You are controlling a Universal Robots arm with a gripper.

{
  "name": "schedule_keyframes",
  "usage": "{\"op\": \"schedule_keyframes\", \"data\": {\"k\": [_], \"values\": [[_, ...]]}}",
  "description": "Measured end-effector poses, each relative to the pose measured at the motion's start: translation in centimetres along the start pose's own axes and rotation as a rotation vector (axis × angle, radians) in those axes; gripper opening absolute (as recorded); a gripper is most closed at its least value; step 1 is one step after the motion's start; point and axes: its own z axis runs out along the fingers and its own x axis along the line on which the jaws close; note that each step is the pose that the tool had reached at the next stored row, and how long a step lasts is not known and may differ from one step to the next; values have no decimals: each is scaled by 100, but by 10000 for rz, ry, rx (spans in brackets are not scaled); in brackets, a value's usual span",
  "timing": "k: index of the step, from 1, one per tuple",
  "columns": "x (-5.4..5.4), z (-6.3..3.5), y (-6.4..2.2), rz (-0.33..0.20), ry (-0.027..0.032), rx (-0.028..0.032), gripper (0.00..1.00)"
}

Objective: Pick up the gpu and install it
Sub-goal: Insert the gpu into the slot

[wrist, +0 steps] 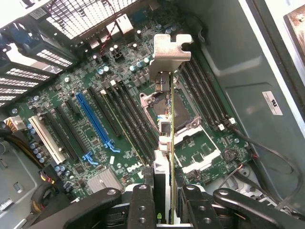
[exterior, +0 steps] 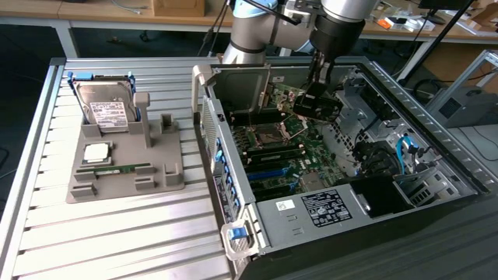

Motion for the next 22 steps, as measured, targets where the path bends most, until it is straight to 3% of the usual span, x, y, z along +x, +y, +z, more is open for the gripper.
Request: {"op": "schedule_keyframes", "data": {"k": [22], "values": [[-1,3,-1,-741,-20,-22,27]]}}
